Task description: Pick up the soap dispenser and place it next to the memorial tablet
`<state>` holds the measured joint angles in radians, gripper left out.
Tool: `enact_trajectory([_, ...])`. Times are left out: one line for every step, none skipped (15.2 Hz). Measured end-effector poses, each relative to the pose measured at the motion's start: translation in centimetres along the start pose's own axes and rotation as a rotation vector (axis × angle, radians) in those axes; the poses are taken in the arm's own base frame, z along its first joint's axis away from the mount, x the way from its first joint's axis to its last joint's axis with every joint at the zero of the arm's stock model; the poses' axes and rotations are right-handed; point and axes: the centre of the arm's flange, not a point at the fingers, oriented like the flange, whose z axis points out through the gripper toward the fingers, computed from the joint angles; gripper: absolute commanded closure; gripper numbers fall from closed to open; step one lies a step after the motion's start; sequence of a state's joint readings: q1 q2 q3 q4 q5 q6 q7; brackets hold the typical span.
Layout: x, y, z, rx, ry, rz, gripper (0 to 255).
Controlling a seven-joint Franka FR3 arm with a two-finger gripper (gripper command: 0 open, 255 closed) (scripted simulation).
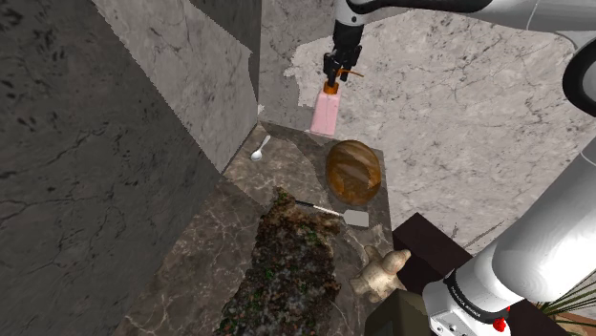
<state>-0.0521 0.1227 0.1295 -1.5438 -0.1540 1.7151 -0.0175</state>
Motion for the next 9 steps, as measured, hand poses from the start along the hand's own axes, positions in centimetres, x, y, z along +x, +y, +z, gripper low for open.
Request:
enact_trajectory([0.1,0.0,-0.5,0.000,0.000,0.000,255])
enact_trajectory([0.1,0.2,-1.0,0.000,0.000,0.000,255])
enact_trajectory([0.0,0.3,-1.5,0.000,0.000,0.000,255])
enact_trajectory([0.0,0.3,-2.0,0.000,0.000,0.000,255])
enact_trajectory([0.1,0.4,-2.6,0.000,0.000,0.000,255])
enact_trajectory([0.0,0.6,-3.1,0.000,0.000,0.000,255])
enact_trajectory([0.0,0.6,-3.6,0.000,0.000,0.000,255])
enact_trajectory([0.1,0.7,-4.1,0.000,0.000,0.000,255])
enact_trajectory([0.0,0.8,-4.7,0.000,0.000,0.000,255])
